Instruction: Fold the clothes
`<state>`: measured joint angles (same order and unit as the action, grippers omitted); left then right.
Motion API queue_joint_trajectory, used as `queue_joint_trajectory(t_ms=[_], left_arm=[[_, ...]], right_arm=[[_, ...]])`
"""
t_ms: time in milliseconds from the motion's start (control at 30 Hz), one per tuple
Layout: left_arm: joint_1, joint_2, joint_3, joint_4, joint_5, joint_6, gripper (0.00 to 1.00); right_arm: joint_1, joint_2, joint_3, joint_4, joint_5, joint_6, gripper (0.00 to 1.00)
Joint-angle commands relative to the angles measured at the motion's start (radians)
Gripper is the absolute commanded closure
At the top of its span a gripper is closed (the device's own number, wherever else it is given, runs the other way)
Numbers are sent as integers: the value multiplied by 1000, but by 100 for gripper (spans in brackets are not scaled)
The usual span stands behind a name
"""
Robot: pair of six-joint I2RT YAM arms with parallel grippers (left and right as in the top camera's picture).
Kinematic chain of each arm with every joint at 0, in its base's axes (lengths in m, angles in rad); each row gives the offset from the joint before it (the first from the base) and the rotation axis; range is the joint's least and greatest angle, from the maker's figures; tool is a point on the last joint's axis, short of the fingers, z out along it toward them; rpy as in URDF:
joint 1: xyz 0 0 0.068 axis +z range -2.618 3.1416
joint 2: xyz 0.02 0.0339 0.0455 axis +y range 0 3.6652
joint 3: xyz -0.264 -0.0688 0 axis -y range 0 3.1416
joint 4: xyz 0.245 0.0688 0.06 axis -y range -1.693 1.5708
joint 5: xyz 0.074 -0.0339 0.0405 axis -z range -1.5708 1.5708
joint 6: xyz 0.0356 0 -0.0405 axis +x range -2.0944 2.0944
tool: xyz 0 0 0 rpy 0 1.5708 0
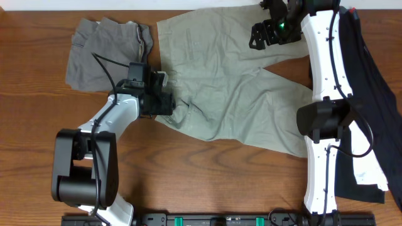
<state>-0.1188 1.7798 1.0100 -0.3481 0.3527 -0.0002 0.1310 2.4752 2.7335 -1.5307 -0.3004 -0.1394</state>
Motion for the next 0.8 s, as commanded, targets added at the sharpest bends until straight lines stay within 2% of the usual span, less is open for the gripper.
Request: queue_joint_trajectory(t_ms=[0,133,167,400,600,767], left_arm=[[3,-56,2,-15,-25,-8,42],[16,-121,2,-48,-54,17,43],[17,-133,2,-56,-54,42,46],[17,-108,2,-122,-54,213,48],[17,-36,2,-119,-54,244,55],[16,-10,2,-110,-46,251,57]], right_arm=[[7,-3,1,3,-14,-12,10],[7,-3,1,4,-14,-12,10],[7,-3,1,5,-14,-12,10],[8,-3,1,9,-14,-12,10],[8,-3,1,8,-14,-12,10],[8,-3,1,8,-14,-12,10]])
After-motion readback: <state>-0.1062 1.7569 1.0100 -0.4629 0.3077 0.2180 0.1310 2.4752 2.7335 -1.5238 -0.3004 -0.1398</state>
